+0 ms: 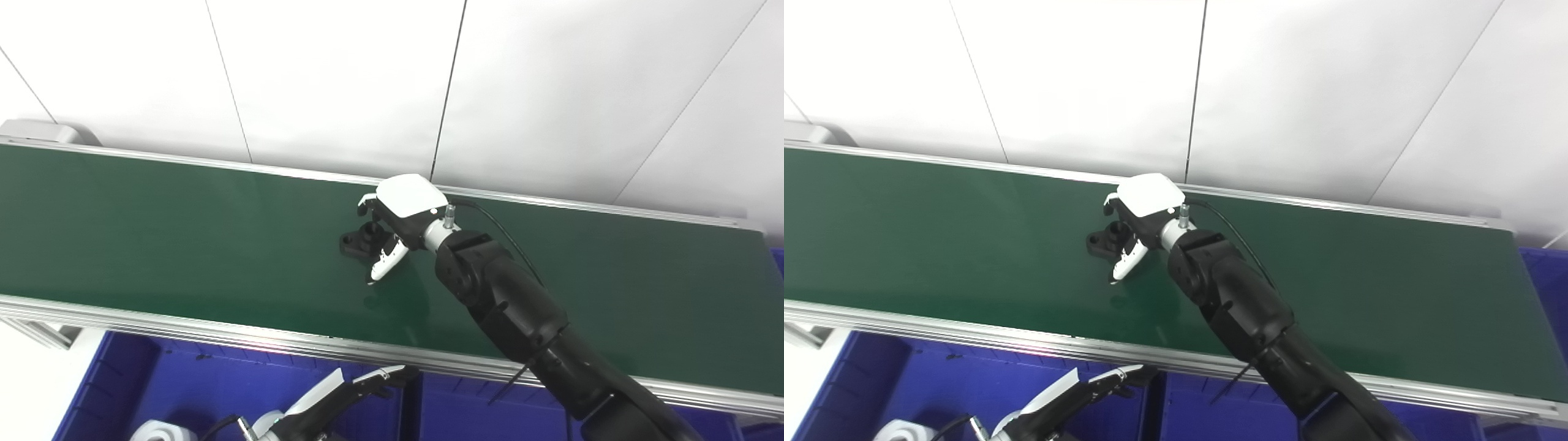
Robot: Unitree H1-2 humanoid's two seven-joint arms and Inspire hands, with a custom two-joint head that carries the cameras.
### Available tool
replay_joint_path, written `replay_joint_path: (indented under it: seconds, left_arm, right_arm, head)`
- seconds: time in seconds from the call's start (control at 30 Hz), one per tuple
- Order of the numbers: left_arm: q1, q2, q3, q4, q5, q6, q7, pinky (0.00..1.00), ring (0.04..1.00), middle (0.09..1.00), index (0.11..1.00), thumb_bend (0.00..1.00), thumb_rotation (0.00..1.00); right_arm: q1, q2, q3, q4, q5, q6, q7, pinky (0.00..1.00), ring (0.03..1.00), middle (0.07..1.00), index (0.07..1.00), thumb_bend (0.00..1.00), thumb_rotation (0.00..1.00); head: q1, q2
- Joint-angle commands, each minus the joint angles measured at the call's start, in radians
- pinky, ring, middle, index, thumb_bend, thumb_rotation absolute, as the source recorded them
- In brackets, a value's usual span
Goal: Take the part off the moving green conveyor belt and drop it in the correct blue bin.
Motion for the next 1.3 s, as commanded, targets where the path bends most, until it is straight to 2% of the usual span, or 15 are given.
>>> replay_joint_path:
  seconds: [0.0, 0.13, 0.23, 0.3, 0.43, 0.47, 0.53, 0.6, 0.73, 0.83, 0.87, 0.97, 1.07, 1.1, 1.27]
  left_arm:
    - [0.002, -0.002, 0.001, -0.031, 0.003, -0.010, 0.008, 0.84, 0.891, 0.919, 0.903, 0.95, 0.38]
    - [0.001, -0.006, 0.002, -0.031, 0.002, -0.022, 0.014, 0.83, 0.883, 0.912, 0.902, 0.94, 0.38]
    - [0.002, -0.009, 0.003, -0.045, 0.000, -0.006, 0.012, 0.82, 0.879, 0.910, 0.901, 0.93, 0.37]
    - [0.003, -0.011, 0.004, -0.053, 0.003, 0.001, 0.013, 0.81, 0.869, 0.905, 0.897, 0.93, 0.36]
    - [0.002, -0.014, 0.004, -0.062, 0.006, 0.014, 0.014, 0.81, 0.866, 0.901, 0.895, 0.93, 0.36]
    - [0.002, -0.015, 0.005, -0.064, 0.001, 0.019, 0.012, 0.81, 0.866, 0.901, 0.894, 0.93, 0.36]
    - [0.001, -0.017, 0.006, -0.065, -0.004, 0.023, 0.010, 0.80, 0.860, 0.899, 0.893, 0.93, 0.36]
    - [-0.003, -0.016, 0.005, -0.055, -0.018, 0.009, 0.007, 0.79, 0.852, 0.896, 0.896, 0.92, 0.38]
    - [-0.008, -0.015, 0.004, -0.054, -0.025, 0.008, 0.006, 0.78, 0.841, 0.890, 0.895, 0.92, 0.37]
    - [-0.007, -0.014, 0.005, -0.061, -0.024, 0.018, 0.005, 0.78, 0.851, 0.894, 0.897, 0.92, 0.38]
    - [-0.007, -0.013, 0.006, -0.064, -0.024, 0.019, 0.005, 0.79, 0.853, 0.895, 0.896, 0.92, 0.37]
    - [-0.005, -0.012, 0.008, -0.067, -0.028, 0.019, 0.005, 0.78, 0.849, 0.894, 0.895, 0.92, 0.36]
    - [-0.003, -0.010, 0.009, -0.071, -0.031, 0.021, 0.004, 0.77, 0.843, 0.892, 0.895, 0.91, 0.36]
    - [-0.002, -0.010, 0.009, -0.072, -0.030, 0.021, 0.005, 0.77, 0.837, 0.888, 0.894, 0.92, 0.37]
    - [0.013, -0.002, 0.010, -0.099, -0.028, 0.037, 0.001, 0.79, 0.856, 0.898, 0.897, 0.92, 0.38]
  right_arm:
    - [-0.025, 0.009, -0.003, 0.007, 0.003, -0.044, -0.036, 0.61, 0.691, 0.710, 0.777, 0.83, 0.31]
    - [-0.017, 0.003, 0.004, 0.044, 0.001, -0.065, -0.067, 0.57, 0.645, 0.670, 0.766, 0.78, 0.26]
    - [-0.006, -0.005, 0.011, 0.066, 0.006, -0.070, -0.062, 0.39, 0.451, 0.526, 0.769, 0.75, 0.18]
    - [0.002, -0.011, 0.020, 0.072, 0.001, -0.059, -0.047, 0.28, 0.337, 0.482, 0.753, 0.59, 0.02]
    - [0.021, -0.031, 0.026, 0.047, 0.009, -0.055, -0.029, 0.22, 0.290, 0.474, 0.712, 0.56, 0.00]
    - [0.025, -0.041, 0.032, 0.040, 0.003, -0.062, -0.030, 0.23, 0.348, 0.496, 0.681, 0.55, 0.00]
    - [0.028, -0.056, 0.047, 0.027, -0.010, -0.067, -0.025, 0.25, 0.363, 0.474, 0.575, 0.52, 0.00]
    - [0.025, -0.076, 0.072, 0.004, -0.039, -0.066, -0.008, 0.23, 0.374, 0.454, 0.534, 0.52, 0.00]
    - [0.030, -0.100, 0.088, -0.055, -0.060, -0.073, -0.005, 0.18, 0.372, 0.442, 0.526, 0.51, 0.00]
    - [0.036, -0.117, 0.099, -0.078, -0.076, -0.124, -0.054, 0.16, 0.368, 0.438, 0.523, 0.51, 0.00]
    - [0.038, -0.122, 0.104, -0.083, -0.082, -0.141, -0.070, 0.14, 0.259, 0.456, 0.497, 0.52, 0.00]
    - [0.048, -0.129, 0.113, -0.107, -0.099, -0.155, -0.073, 0.17, 0.241, 0.409, 0.504, 0.52, 0.00]
    - [0.073, -0.126, 0.096, -0.144, -0.106, -0.141, -0.080, 0.17, 0.245, 0.394, 0.509, 0.52, 0.00]
    - [0.083, -0.124, 0.087, -0.157, -0.109, -0.135, -0.089, 0.14, 0.207, 0.445, 0.488, 0.53, 0.00]
    - [0.190, -0.102, -0.046, -0.346, -0.052, -0.085, -0.106, 0.13, 0.191, 0.468, 0.478, 0.53, 0.00]
  head:
    - [0.009, 0.010]
    - [0.013, 0.022]
    - [0.019, 0.034]
    - [0.019, 0.037]
    - [0.016, 0.049]
    - [0.016, 0.050]
    - [0.016, 0.054]
    - [0.017, 0.059]
    - [0.020, 0.064]
    - [0.020, 0.066]
    - [0.020, 0.067]
    - [0.020, 0.067]
    - [0.021, 0.072]
    - [0.021, 0.072]
    - [0.007, 0.087]
